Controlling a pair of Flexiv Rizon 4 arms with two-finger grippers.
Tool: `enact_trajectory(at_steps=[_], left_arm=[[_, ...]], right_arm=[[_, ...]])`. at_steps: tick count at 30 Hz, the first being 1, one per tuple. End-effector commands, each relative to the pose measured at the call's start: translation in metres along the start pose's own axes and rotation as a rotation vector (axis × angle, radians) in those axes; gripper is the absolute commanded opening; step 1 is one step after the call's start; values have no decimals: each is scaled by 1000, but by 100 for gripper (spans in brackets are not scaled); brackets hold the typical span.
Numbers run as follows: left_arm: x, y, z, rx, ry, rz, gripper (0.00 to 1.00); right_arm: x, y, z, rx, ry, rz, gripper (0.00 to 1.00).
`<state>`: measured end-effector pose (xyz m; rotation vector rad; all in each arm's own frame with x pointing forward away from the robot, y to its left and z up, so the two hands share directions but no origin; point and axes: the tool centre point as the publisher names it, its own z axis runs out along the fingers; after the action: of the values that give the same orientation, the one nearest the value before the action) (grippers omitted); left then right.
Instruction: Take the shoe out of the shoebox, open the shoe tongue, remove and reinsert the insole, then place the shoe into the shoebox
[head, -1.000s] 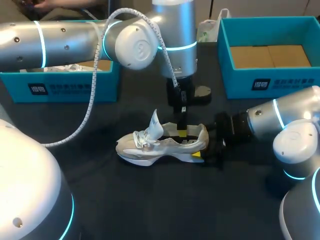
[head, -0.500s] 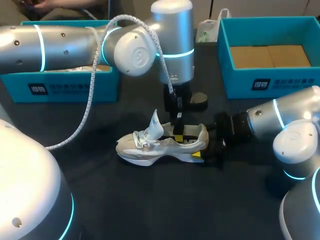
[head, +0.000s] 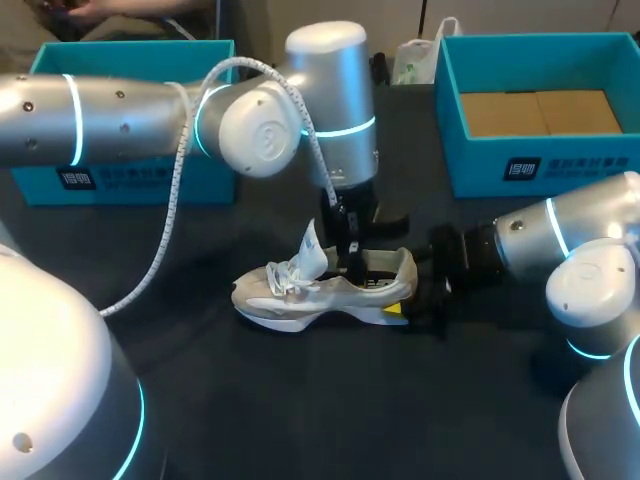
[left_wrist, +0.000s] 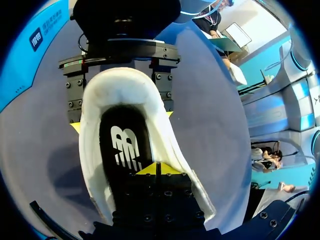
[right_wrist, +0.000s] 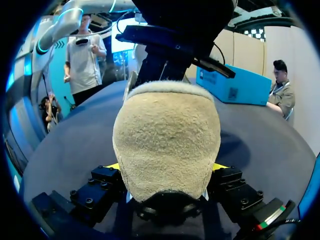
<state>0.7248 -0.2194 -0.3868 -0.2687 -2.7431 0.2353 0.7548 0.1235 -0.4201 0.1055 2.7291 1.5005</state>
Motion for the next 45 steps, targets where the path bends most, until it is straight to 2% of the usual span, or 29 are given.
enact_trajectory(at_steps=[1,2,3,5,6,7,9,15,23,30,40,42,45], left_arm=[[0,0,4,5,-2,1,0],[0,0,4,1,-7,4,0],[1,1,5,-3,-9,9,9],[2,1,4,-5,-10,11,8],[2,1,4,-7,-9,13,11],[3,1,4,-10,-10,14,22],[4,1,3,-7,-9,18,31],[2,2,3,-14,-11,19,39],[-7,5,15,-36,-59,32,50],[-18,7,22,-22,-124,36,49],[-36,8,32,-11,-284,42,47],[-39,9,35,-24,-306,36,44],[-43,9,37,-30,-324,31,15]], right_arm=[[0,-1,4,3,-1,0,0],[0,-1,4,3,-1,0,0],[0,-1,4,3,-1,0,0],[0,-1,4,3,-1,0,0],[0,-1,4,3,-1,0,0],[0,-1,4,3,-1,0,0],[0,-1,4,3,-1,0,0],[0,-1,4,3,-1,0,0],[0,-1,4,3,-1,0,0],[0,-1,4,3,-1,0,0],[0,-1,4,3,-1,0,0],[0,-1,4,3,-1,0,0],[0,-1,4,3,-1,0,0]])
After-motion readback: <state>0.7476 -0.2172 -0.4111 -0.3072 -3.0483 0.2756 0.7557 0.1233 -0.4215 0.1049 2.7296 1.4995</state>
